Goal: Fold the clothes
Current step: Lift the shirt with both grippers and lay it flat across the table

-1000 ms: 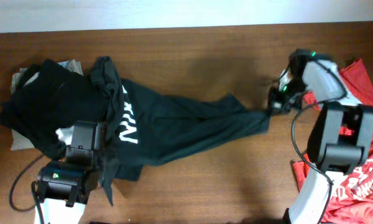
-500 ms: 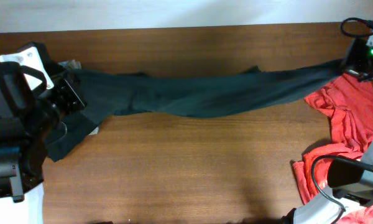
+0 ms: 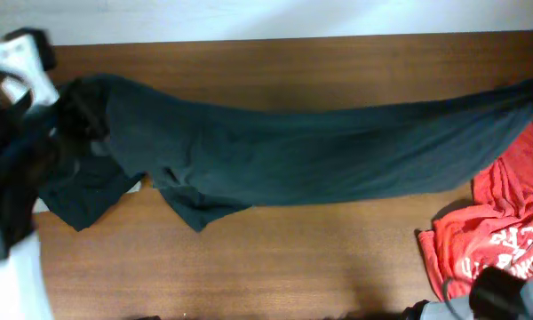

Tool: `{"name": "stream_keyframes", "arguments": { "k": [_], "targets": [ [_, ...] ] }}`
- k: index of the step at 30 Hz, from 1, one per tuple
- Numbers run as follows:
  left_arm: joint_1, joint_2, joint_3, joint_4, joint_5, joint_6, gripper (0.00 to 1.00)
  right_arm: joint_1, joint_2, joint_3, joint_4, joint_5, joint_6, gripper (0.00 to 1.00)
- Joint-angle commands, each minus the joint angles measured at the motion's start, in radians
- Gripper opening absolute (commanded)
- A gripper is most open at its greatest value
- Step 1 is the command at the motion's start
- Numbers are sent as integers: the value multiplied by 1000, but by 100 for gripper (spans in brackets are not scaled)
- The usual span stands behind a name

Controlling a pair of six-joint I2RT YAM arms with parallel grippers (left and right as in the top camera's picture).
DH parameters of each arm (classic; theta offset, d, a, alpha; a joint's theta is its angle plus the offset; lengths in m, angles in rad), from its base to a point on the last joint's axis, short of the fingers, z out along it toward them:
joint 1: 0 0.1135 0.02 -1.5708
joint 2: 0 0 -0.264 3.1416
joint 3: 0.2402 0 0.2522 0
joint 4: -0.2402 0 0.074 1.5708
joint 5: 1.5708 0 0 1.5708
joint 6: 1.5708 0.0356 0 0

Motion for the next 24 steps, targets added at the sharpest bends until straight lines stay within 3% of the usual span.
{"name": "stream_keyframes", "arguments": {
  "k": [1,4,6,9,12,15,17,18,19,22,24],
  "targets": [
    [-68,211,3,47,25,85,0,66,162,3,32,-8,-62,4],
    [-105,404,3,299,24,151,0,138,323,3,205,-8,-43,4],
    [-105,470,3,536,21,144,0,152,357,3,395,-8,67,4],
    [-98,481,28,904,21,19,0,144,315,98,608,-12,192,4],
    [-52,481,174,1010,-9,-58,0,137,311,300,611,35,191,4],
    [-23,479,322,757,37,-64,0,131,314,346,434,45,154,4],
    [-24,479,335,485,52,-38,0,133,325,314,280,104,103,4],
    [-30,491,333,247,51,-2,0,132,336,280,178,174,78,4],
    [-38,501,332,107,51,47,0,132,340,251,132,211,55,4],
    [-100,576,329,-266,40,178,0,132,341,57,47,293,24,4],
    [-160,681,317,-529,-73,219,0,132,341,-162,34,293,24,4]
  ]
}}
